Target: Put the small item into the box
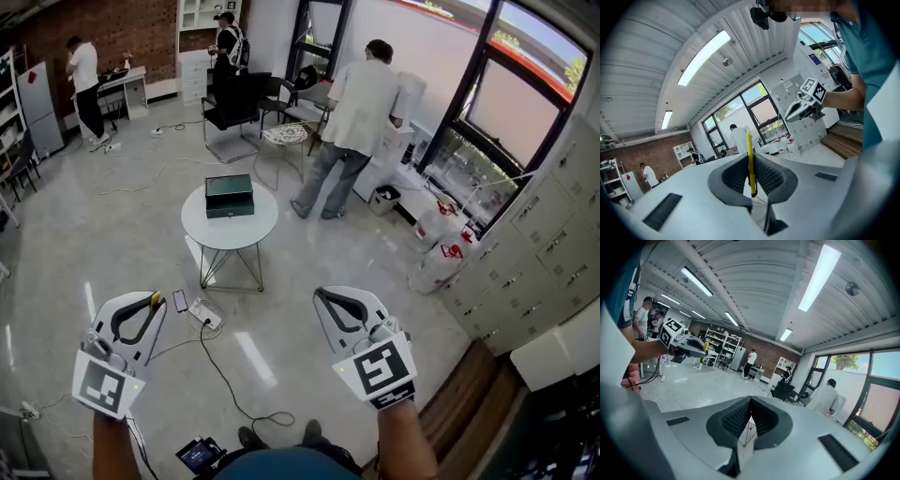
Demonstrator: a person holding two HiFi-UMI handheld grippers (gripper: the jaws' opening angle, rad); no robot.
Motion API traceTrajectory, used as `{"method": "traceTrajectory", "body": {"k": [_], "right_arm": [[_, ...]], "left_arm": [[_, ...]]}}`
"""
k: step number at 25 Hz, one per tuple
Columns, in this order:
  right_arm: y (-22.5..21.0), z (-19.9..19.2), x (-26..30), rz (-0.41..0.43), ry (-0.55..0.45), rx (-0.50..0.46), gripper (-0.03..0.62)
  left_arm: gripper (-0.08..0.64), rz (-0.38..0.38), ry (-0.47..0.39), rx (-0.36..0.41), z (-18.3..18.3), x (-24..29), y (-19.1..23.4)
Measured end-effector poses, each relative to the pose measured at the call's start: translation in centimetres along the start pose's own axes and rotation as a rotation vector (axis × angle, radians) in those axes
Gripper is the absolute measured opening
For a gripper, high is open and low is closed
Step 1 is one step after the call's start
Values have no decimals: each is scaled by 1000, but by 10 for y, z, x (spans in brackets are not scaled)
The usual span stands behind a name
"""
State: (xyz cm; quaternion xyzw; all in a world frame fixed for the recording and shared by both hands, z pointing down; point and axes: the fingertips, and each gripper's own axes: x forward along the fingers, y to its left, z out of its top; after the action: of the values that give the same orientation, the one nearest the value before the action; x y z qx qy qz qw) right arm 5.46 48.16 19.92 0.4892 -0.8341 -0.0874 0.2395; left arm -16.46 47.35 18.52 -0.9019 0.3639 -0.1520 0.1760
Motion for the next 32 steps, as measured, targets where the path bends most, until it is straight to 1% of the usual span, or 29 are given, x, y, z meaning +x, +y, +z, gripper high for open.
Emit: {"method": "traceTrajectory", "body": {"k": [3,5,11,13,17,21,29,32], "right_arm": [[6,7,5,-16,-4,17,38],[9,12,9,-26,-8,22,38],[7,17,29,-19,-16,15,38],[4,18,39,-14,-24,15,38],[-9,21,62,18,-60,2,38],[-34,24,90,59,-90,18,38],[-100,4,157,150,-121,17,38],[-128,-6,179,181,-132,18,38]], "left_arm": [[46,-14,-4,13,-5,-6,7],[46,-15,-9,4,-8,-10,13],[46,-8,7,-9,-23,-5,23],[46,-3,9,0,-28,-2,28],[46,12,31,46,-30,8,36],[46,54,63,18,-30,30,47],[46,97,118,55,-30,114,66],[46,121,140,45,-28,147,70]]}}
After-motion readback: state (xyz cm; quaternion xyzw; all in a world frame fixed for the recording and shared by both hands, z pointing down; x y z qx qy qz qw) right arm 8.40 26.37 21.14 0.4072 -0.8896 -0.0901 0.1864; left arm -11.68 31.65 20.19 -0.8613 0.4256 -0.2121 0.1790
